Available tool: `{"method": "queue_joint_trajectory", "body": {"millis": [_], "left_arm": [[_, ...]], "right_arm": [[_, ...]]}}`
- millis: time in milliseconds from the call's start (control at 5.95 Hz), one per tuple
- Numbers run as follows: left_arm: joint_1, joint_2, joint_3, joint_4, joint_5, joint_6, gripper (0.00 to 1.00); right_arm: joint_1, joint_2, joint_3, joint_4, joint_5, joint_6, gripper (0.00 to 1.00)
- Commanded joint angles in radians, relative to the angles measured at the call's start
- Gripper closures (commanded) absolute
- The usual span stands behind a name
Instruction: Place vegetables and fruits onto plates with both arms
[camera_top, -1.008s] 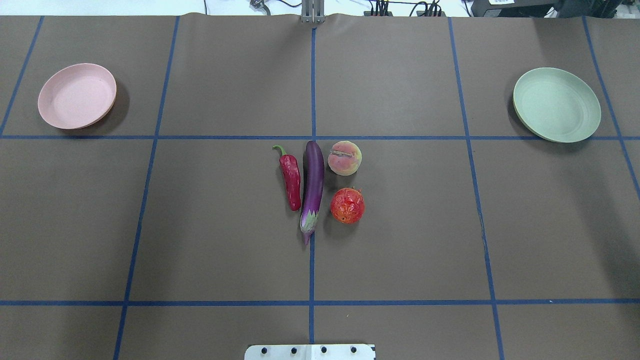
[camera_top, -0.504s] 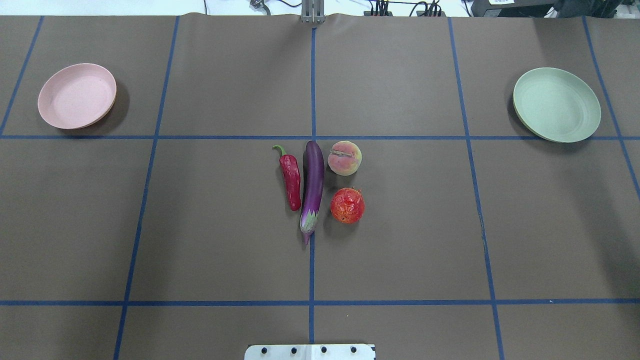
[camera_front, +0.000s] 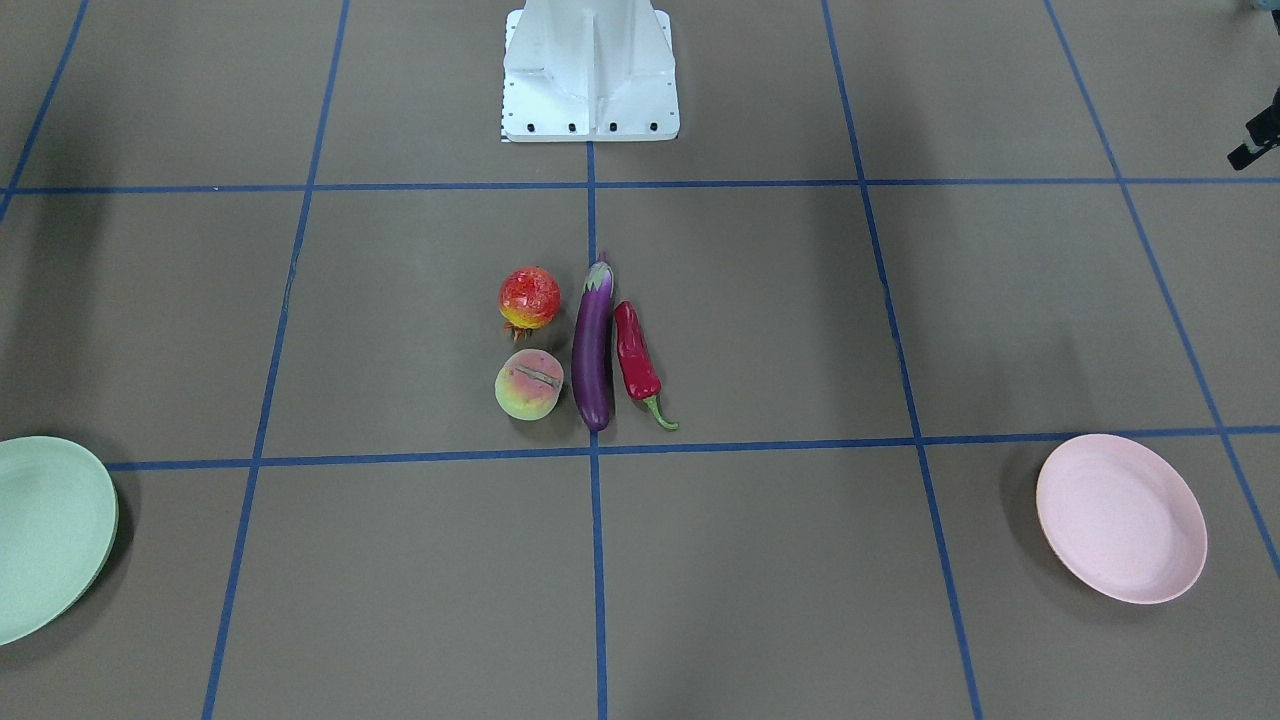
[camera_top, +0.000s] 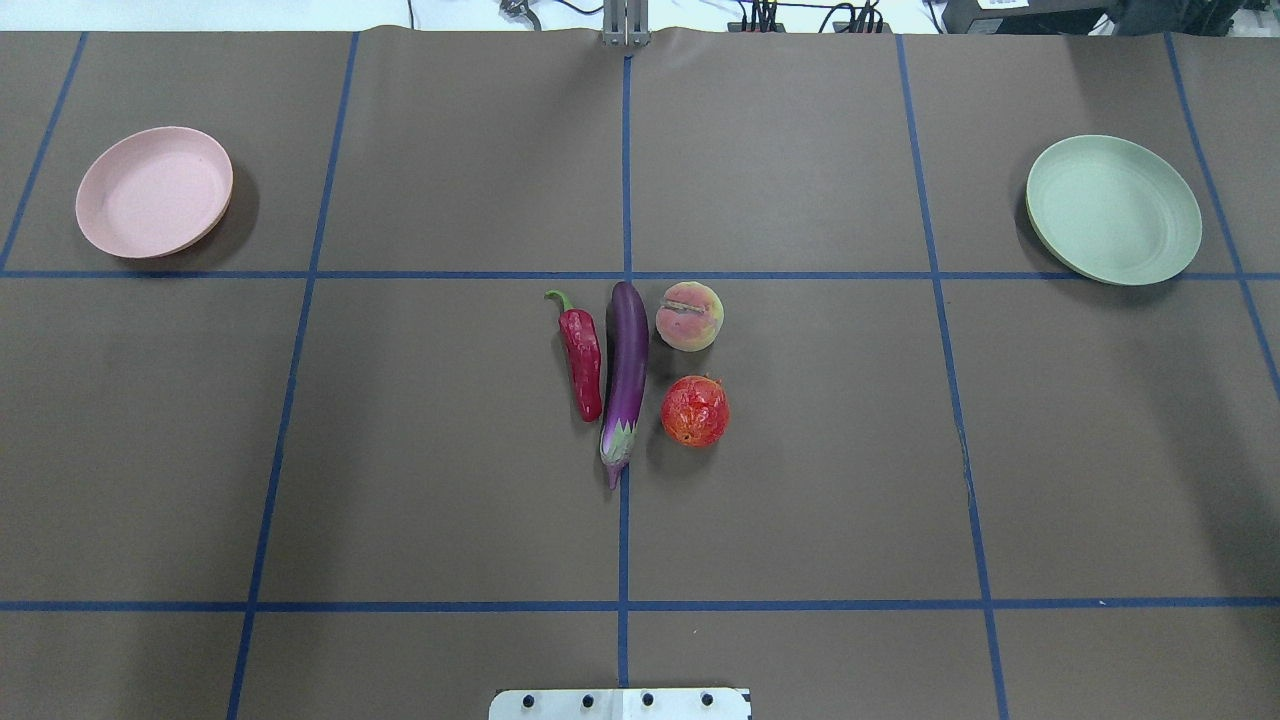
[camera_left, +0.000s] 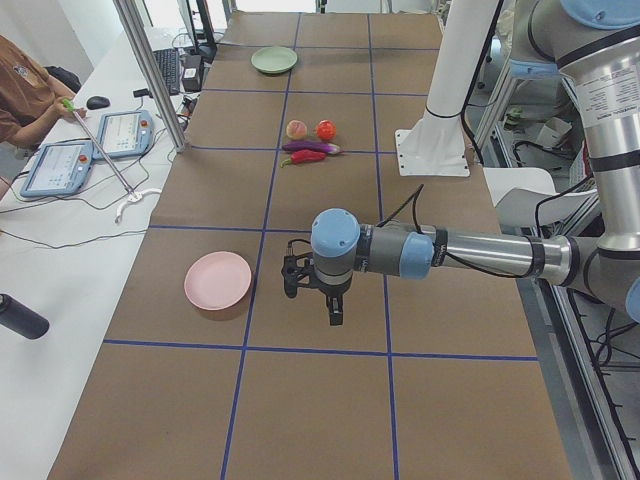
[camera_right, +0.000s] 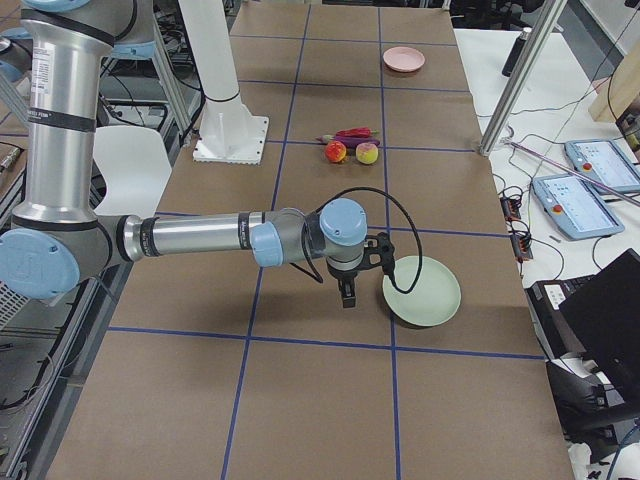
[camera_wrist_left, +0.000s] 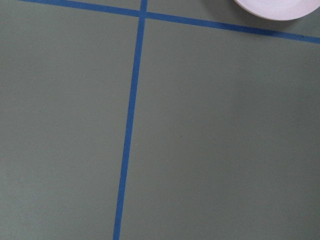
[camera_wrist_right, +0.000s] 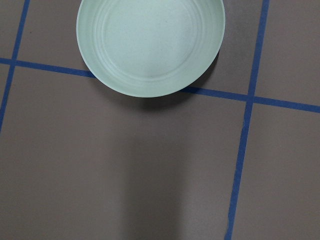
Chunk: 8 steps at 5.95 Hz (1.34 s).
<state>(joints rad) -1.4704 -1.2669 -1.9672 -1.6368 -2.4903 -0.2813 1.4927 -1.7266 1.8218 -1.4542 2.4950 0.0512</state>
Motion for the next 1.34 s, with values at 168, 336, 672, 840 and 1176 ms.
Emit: {"method": "queue_joint_trajectory", "body": {"millis": [168, 336, 672, 840, 1176], "left_arm": [[0.207, -0.180, -0.016, -0.100, -0.018, -0.395, 0.00], [0.319, -0.294, -0.018, -0.100, 0.023, -0.602, 0.00], [0.561, -0.518, -0.001, -0.089, 0.152, -0.957, 0.00], [0.652, -0.599, 0.033, -0.087, 0.219, -1.028, 0.00], [0.744, -0.907, 0.329, -0.089, 0.276, -1.107, 0.00]], "right_arm": [[-0.017, -0.002, 0.002, 0.006, 0.079, -0.001, 0.00], [-0.019, -0.002, 0.007, 0.014, 0.164, 0.081, 0.00], [-0.093, -0.001, 0.007, 0.202, 0.162, 0.296, 0.00], [-0.144, 0.005, 0.007, 0.251, 0.160, 0.368, 0.00], [-0.245, 0.027, 0.008, 0.344, 0.113, 0.564, 0.00]]}}
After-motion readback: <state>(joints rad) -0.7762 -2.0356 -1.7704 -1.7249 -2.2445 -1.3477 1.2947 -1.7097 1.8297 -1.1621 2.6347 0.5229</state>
